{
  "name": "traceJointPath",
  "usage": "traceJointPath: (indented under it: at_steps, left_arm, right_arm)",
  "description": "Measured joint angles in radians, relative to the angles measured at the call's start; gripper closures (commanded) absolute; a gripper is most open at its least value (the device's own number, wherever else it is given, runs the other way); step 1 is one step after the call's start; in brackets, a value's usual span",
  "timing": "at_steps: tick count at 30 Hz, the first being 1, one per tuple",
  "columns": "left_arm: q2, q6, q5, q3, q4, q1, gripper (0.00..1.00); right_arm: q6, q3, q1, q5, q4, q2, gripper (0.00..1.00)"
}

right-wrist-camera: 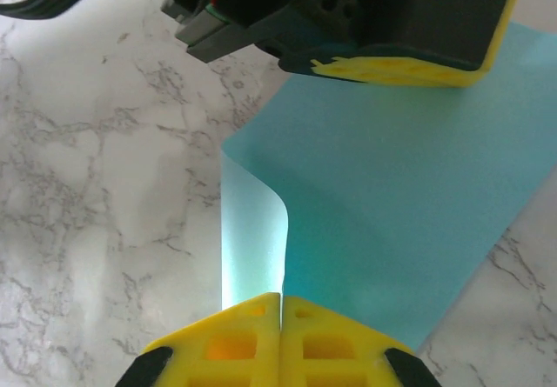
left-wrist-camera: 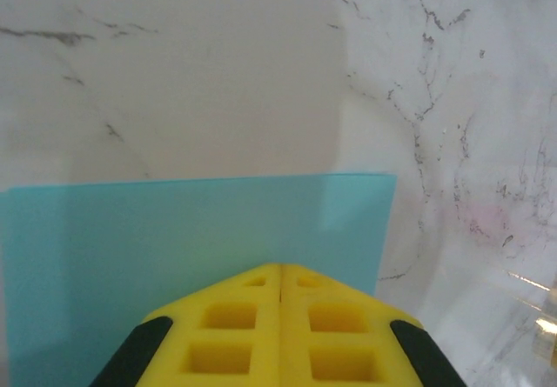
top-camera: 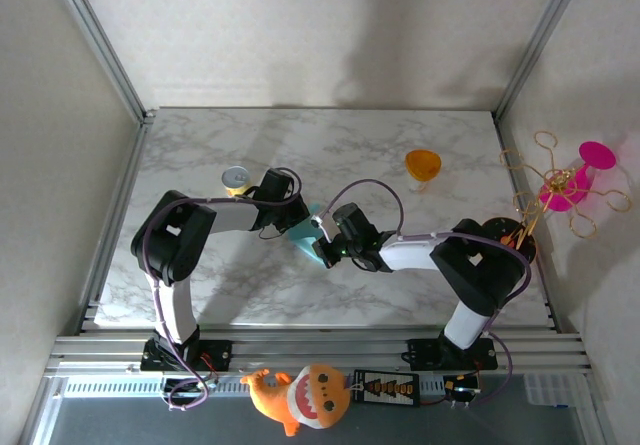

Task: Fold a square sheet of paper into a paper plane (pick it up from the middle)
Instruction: Third fold the triangle at the center of the table.

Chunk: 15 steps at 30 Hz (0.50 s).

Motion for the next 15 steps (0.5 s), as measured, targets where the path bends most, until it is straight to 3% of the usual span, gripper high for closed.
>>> traceJointPath:
  at_steps: [15]
  left_arm:
    - [0.006,0.003,0.01,0.008,-0.001,-0.001,1.0]
  right_arm:
    - [0.003,0.023,0.0,0.046,-0.038,0.018,0.97]
